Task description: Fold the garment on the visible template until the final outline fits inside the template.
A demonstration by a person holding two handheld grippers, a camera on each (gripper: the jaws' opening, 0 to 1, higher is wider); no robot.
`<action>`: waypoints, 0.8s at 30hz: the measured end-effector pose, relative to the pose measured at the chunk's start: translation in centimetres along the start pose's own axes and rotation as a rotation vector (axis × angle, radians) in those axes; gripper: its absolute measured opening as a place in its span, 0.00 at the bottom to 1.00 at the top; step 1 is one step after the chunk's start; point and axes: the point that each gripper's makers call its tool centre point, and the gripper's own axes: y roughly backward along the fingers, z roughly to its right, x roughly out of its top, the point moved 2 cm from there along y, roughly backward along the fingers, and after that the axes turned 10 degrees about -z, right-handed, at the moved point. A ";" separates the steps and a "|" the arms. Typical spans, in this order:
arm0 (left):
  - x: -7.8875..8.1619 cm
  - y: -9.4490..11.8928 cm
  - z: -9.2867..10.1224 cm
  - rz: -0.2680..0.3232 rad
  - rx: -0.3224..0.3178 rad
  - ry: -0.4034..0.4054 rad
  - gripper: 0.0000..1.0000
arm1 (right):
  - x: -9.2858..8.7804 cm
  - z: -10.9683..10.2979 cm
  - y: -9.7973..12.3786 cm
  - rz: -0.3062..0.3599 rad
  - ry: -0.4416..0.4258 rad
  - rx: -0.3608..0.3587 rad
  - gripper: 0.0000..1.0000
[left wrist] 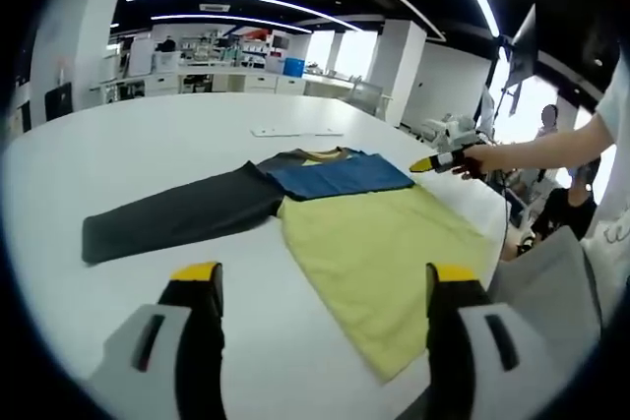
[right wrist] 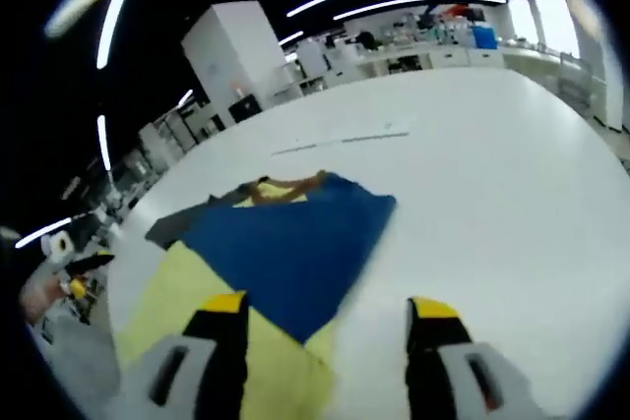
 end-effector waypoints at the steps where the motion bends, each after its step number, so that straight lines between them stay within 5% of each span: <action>1: 0.0 0.0 0.0 -0.001 -0.001 0.000 0.82 | -0.2 -0.1 0.3 -0.003 0.021 -0.007 0.72; 12: 0.1 -0.5 -0.2 -0.012 0.002 0.021 0.82 | -1.9 -1.9 2.1 -0.010 0.167 0.021 1.00; 24: 0.7 -0.8 -1.7 -0.023 0.002 0.040 0.81 | -3.7 -3.5 5.0 0.019 0.253 0.027 1.00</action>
